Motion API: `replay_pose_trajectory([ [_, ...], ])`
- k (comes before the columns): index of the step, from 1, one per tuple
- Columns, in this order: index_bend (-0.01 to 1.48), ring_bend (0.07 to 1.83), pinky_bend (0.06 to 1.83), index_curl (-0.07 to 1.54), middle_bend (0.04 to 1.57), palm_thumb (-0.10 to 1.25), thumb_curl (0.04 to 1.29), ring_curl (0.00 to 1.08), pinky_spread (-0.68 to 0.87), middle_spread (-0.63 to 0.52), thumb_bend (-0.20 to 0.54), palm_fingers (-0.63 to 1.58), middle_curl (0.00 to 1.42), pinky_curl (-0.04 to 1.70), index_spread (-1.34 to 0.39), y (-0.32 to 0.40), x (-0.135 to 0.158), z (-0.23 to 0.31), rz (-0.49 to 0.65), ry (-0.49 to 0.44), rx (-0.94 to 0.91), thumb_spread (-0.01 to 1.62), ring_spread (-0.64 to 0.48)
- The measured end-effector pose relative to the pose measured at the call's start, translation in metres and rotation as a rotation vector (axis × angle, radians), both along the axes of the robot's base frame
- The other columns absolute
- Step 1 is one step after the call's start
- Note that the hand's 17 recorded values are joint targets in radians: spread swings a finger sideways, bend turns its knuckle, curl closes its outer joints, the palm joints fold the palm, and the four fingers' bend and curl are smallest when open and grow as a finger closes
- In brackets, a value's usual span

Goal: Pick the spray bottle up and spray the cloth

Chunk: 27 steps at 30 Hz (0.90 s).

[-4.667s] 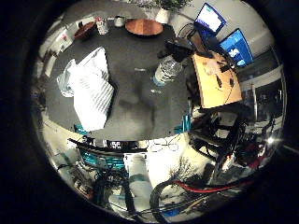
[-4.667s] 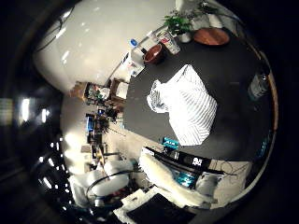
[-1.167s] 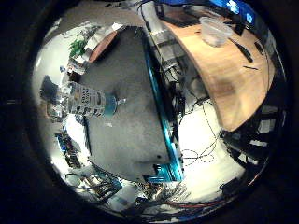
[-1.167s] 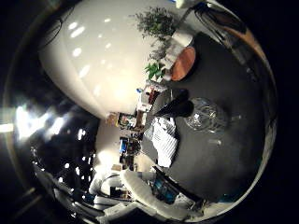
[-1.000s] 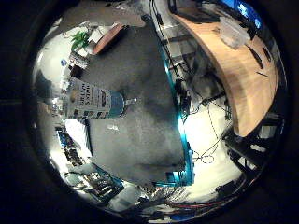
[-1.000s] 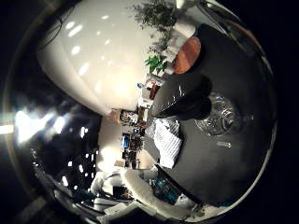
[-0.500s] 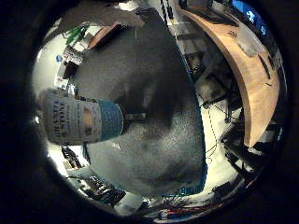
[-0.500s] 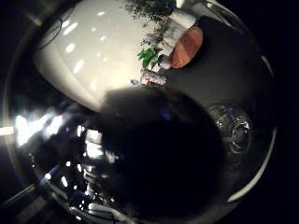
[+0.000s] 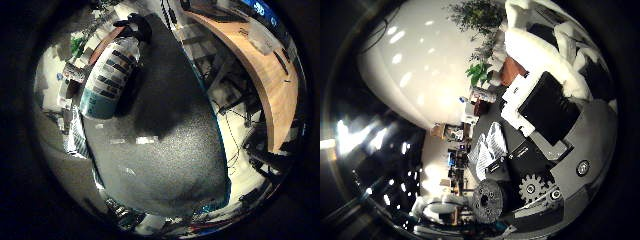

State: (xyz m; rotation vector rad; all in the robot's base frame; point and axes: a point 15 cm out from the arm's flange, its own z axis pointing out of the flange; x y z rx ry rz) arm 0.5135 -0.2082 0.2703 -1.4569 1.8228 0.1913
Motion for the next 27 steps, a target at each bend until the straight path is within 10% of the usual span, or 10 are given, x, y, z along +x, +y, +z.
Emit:
replay_pose_trajectory([
  [14,0.31,1.13,1.05,0.53,0.94,0.93,0.41,0.45,-0.56,-0.28,-0.040,1.01,0.53,0.29,-0.57,-0.017,-0.012,0.045,-0.041,-0.060,-0.033,1.09,-0.32],
  [19,0.33,0.96,1.13,0.55,0.63,0.79,0.43,0.38,-0.15,-0.27,-0.032,0.58,0.45,0.27,-0.56,-0.008,-0.027,0.078,-0.013,-0.084,-0.047,1.04,-0.30],
  [27,0.29,0.65,1.16,0.49,0.37,0.62,0.40,0.25,0.44,-0.13,-0.040,0.17,0.36,0.20,-0.45,0.006,-0.051,0.133,0.020,-0.100,-0.144,0.99,0.06],
])
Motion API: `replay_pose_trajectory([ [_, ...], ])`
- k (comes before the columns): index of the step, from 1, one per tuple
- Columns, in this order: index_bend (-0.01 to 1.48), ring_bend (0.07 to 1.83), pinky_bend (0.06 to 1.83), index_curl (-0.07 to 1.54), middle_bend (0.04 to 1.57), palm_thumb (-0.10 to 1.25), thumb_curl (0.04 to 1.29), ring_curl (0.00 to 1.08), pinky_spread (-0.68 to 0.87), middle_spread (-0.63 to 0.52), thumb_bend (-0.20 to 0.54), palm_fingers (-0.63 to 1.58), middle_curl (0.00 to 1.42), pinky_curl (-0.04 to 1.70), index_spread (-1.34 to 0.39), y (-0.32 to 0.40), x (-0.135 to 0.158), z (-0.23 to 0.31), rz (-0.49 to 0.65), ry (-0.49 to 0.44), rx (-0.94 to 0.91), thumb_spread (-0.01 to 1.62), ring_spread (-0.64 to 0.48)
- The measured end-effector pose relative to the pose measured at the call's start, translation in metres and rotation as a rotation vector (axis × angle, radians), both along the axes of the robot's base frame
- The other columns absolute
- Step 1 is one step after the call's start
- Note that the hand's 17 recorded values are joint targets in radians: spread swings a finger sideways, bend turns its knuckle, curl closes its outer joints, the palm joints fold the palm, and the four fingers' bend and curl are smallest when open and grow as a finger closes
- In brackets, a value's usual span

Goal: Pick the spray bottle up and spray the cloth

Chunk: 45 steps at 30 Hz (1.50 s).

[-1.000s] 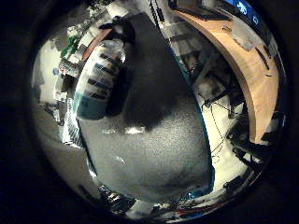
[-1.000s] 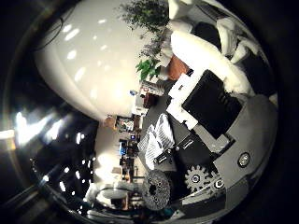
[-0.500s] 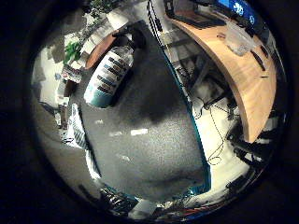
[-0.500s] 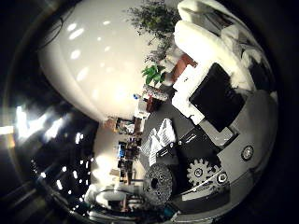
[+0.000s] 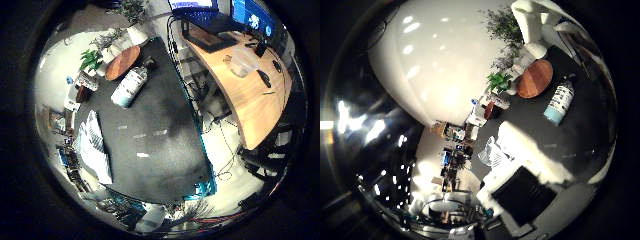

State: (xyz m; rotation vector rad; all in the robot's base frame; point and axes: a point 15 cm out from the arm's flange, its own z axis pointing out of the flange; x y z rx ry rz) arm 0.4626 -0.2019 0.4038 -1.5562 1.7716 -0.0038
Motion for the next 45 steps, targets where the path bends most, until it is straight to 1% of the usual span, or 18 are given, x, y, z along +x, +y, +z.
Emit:
replay_pose_trajectory([
  [1,0.26,0.59,1.14,0.47,0.33,0.59,0.39,0.23,0.49,-0.11,-0.039,0.11,0.35,0.18,-0.43,0.001,-0.003,0.006,0.000,0.002,-0.020,0.98,0.12],
  [4,0.23,0.51,1.08,0.44,0.28,0.53,0.38,0.21,0.54,-0.07,-0.041,0.04,0.34,0.16,-0.40,0.004,-0.008,0.018,0.000,-0.003,-0.056,0.96,0.19],
  [7,0.19,0.43,1.00,0.41,0.22,0.51,0.37,0.20,0.57,-0.03,-0.034,0.02,0.33,0.14,-0.38,0.002,-0.016,0.029,-0.007,-0.009,-0.106,0.95,0.24],
  [10,0.18,0.39,0.94,0.39,0.19,0.49,0.37,0.20,0.58,-0.01,-0.034,0.02,0.33,0.13,-0.37,-0.002,-0.024,0.038,-0.019,-0.009,-0.144,0.94,0.26],
  [15,0.18,0.36,0.88,0.36,0.18,0.47,0.36,0.21,0.57,0.00,-0.032,0.03,0.32,0.14,-0.36,-0.016,-0.045,0.049,-0.059,0.012,-0.215,0.93,0.27],
  [20,0.18,0.35,0.84,0.34,0.18,0.47,0.36,0.22,0.57,0.00,-0.031,0.03,0.31,0.15,-0.37,-0.030,-0.071,0.068,-0.126,0.036,-0.290,0.93,0.27],
  [27,0.18,0.33,0.80,0.33,0.18,0.47,0.36,0.23,0.56,0.00,-0.032,0.04,0.30,0.18,-0.37,-0.031,-0.088,0.088,-0.190,0.030,-0.318,0.92,0.27],
  [30,0.18,0.32,0.79,0.33,0.18,0.47,0.36,0.23,0.56,0.00,-0.032,0.04,0.29,0.19,-0.37,-0.028,-0.090,0.092,-0.199,0.027,-0.330,0.92,0.27],
  [37,0.18,0.31,0.78,0.32,0.18,0.47,0.36,0.24,0.57,0.00,-0.031,0.06,0.29,0.21,-0.37,-0.018,-0.089,0.076,-0.198,0.028,-0.326,0.93,0.27],
  [45,0.18,0.31,0.78,0.32,0.18,0.47,0.36,0.25,0.58,0.00,-0.031,0.06,0.29,0.22,-0.38,-0.016,-0.087,0.075,-0.195,0.024,-0.330,0.93,0.27],
])
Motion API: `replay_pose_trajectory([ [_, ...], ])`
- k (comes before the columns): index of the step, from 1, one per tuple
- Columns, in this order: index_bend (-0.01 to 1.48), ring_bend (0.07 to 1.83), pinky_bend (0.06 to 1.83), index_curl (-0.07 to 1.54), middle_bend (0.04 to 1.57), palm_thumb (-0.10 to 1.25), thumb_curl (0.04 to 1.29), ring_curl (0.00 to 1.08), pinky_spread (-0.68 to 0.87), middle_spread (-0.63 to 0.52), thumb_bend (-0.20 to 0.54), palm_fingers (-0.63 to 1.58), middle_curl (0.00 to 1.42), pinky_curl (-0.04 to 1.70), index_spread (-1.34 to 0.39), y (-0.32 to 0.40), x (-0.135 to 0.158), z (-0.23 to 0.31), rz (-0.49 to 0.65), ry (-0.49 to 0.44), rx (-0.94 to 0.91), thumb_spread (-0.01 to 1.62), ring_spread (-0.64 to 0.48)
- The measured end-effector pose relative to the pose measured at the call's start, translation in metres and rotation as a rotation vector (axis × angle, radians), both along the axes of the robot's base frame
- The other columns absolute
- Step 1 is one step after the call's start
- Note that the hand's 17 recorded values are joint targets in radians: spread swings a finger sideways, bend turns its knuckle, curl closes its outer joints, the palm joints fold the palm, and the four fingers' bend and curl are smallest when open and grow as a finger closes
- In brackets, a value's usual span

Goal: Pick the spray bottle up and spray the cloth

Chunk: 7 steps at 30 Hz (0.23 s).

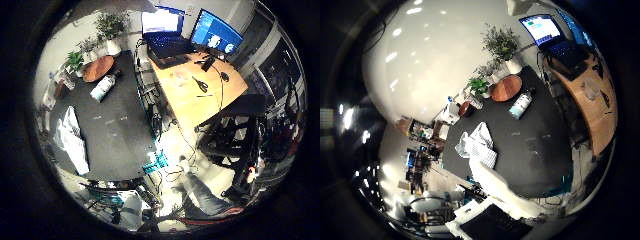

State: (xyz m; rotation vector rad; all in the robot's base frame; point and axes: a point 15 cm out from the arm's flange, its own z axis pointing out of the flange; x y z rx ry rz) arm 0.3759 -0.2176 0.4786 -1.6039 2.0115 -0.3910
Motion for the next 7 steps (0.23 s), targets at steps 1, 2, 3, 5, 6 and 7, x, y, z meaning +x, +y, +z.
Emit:
replay_pose_trajectory([
  [1,0.18,0.31,0.78,0.32,0.18,0.47,0.36,0.25,0.58,0.00,-0.031,0.06,0.29,0.22,-0.38,0.0008,-0.0007,0.0020,0.000,-0.003,-0.003,0.93,0.27],
  [2,0.18,0.31,0.78,0.32,0.18,0.48,0.36,0.25,0.58,0.00,-0.030,0.06,0.29,0.22,-0.38,0.0010,-0.0012,0.0025,0.000,-0.003,-0.005,0.93,0.27],
  [3,0.18,0.31,0.78,0.32,0.18,0.48,0.36,0.25,0.58,0.00,-0.031,0.06,0.29,0.22,-0.38,0.0008,-0.0015,0.0032,0.000,-0.004,-0.008,0.93,0.27],
  [5,0.18,0.31,0.78,0.32,0.18,0.48,0.36,0.25,0.58,0.00,-0.031,0.06,0.29,0.22,-0.38,0.0005,-0.0025,0.0033,0.000,-0.001,-0.012,0.93,0.27],
  [6,0.18,0.31,0.77,0.32,0.18,0.48,0.36,0.25,0.58,0.00,-0.031,0.06,0.29,0.22,-0.38,0.0006,-0.0032,0.0045,0.000,-0.003,-0.017,0.93,0.27],
  [7,0.18,0.31,0.78,0.32,0.18,0.48,0.36,0.25,0.58,0.00,-0.031,0.06,0.29,0.22,-0.38,0.0010,-0.0037,0.0055,0.002,-0.004,-0.021,0.93,0.27],
])
